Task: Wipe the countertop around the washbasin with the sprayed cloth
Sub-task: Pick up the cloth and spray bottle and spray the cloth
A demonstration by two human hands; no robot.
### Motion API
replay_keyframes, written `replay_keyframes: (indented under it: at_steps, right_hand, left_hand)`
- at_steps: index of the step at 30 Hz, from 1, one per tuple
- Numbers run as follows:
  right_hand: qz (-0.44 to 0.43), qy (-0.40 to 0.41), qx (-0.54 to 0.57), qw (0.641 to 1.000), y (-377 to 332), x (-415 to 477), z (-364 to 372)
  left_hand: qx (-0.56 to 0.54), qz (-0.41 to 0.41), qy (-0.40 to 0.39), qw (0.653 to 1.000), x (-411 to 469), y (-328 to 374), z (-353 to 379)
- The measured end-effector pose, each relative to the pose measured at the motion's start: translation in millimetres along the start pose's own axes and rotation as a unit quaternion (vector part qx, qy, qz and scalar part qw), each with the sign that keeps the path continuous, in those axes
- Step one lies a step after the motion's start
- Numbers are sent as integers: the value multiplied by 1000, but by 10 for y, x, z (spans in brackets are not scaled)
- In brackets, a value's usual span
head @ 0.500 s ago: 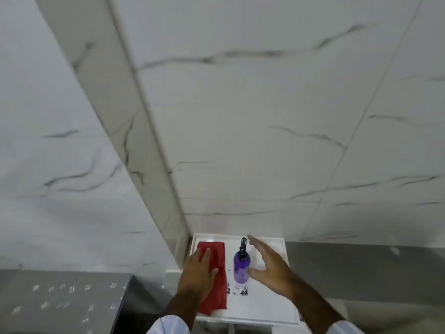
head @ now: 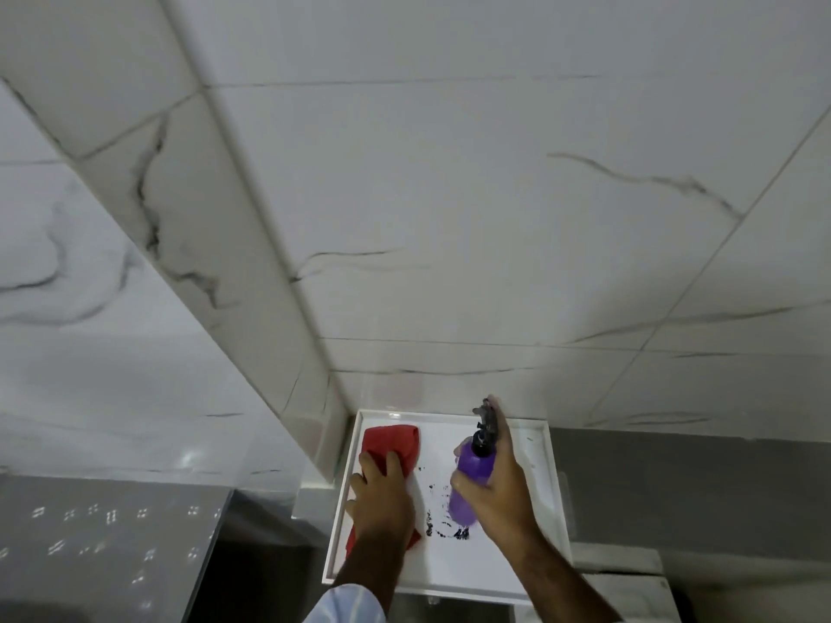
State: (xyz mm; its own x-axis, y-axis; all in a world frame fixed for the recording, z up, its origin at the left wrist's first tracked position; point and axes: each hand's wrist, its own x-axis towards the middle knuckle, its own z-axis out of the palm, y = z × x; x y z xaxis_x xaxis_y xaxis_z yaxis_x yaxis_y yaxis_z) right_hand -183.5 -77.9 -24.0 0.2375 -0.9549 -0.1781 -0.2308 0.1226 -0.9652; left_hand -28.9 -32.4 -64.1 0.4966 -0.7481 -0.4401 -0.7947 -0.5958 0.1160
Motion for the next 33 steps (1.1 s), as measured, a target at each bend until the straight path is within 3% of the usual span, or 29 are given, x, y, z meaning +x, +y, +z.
replay_keyframes:
  at_steps: [2,4,5,7,9,13,15,17,20,33]
  right_hand:
    - [1,-4,-12,1000,-158,15,-129]
    - [1,-18,-15,1000,-311,43,-226]
    - [-2,-22,-15,1000,-414,44,-273]
    - [-8,-41,-22,999,-598,53,-322]
    - [-14,-72,-29,997,-816,40,-359]
    - [70,-160,-35,984,-1190,-4,-401]
    - [108,-198,-27,974,-1363,-61,-418]
    - [131,-228,-24,964,-1532,-131,-435]
    - [149,-266,-34,952,-1764,-245,-421]
    - [222,-226,-132,939,-2145,-402,-255]
  left_hand:
    - [-105,6,24,994,34,-43,-78]
    - [-302,-5,6,953,31,-94,-232]
    - [-436,-28,-23,899,3,-105,-345]
    - [-666,-79,-120,732,-44,-158,-492]
    - [-781,-93,-207,581,-131,-231,-646]
    - [-866,-44,-267,421,-301,-227,-845]
    - [-885,-34,-279,370,-406,-182,-932]
    - [-890,-30,-279,359,-505,-162,-1017]
    - [-890,-38,-263,371,-634,-157,-1126]
    - [-894,-40,-216,392,-973,-79,-1391]
